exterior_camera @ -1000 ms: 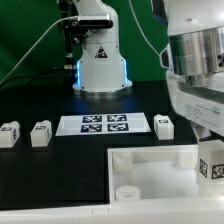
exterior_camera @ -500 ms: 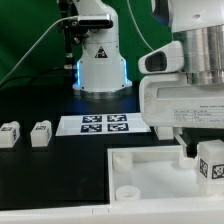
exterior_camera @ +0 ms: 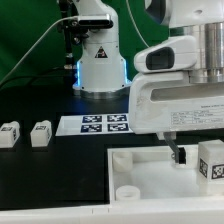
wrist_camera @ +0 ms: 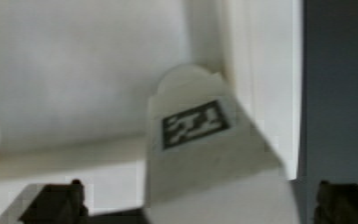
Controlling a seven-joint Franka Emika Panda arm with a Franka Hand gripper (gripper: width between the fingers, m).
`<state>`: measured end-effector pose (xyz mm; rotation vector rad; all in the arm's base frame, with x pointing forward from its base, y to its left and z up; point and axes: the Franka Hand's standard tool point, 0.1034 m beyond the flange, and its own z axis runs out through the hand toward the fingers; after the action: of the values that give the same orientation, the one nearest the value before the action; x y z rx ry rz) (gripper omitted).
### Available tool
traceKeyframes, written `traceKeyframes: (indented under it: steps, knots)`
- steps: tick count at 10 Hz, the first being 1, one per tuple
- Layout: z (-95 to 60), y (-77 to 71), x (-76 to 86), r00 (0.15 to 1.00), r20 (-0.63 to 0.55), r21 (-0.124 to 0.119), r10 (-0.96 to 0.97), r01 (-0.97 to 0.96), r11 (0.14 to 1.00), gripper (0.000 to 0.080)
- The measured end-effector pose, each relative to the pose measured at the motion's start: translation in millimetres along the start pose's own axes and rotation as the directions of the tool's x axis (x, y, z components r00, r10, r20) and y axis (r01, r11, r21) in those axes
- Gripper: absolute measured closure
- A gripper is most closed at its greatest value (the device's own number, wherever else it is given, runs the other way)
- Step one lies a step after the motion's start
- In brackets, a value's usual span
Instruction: Assemble one leg
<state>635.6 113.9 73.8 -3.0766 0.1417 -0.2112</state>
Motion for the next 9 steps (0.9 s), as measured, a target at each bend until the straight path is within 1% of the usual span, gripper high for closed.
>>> traceKeyframes:
  steps: [1, 2, 3, 4, 6, 8, 9]
  knots:
    - [0.1, 0.3, -0.1, 1.0, 0.0, 0.0, 0.0, 0.0, 1.0, 0.0278]
    - [0.1, 0.1, -0.1, 1.0, 0.0, 0.001, 0.02, -0.02, 1.0, 0.0278]
    - [0.2, -0.8, -0.4, 0.992, 0.001, 0.003, 0.13, -0.13, 0.992, 0.0414]
    - [0.3, -0.4, -0.7, 0.968, 0.004, 0.006, 0.25, -0.25, 0.968, 0.0507]
    - [0.4, 1.3, -0.7, 0.918, 0.006, 0.005, 0.397, -0.397, 0.918, 0.0507]
    - [0.7, 2.7, -1.3, 0.833, 0.008, 0.001, 0.553, -0.553, 0.833, 0.0507]
    - [0.6, 4.2, -2.3, 0.718, 0.012, -0.007, 0.696, -0.696, 0.718, 0.0507]
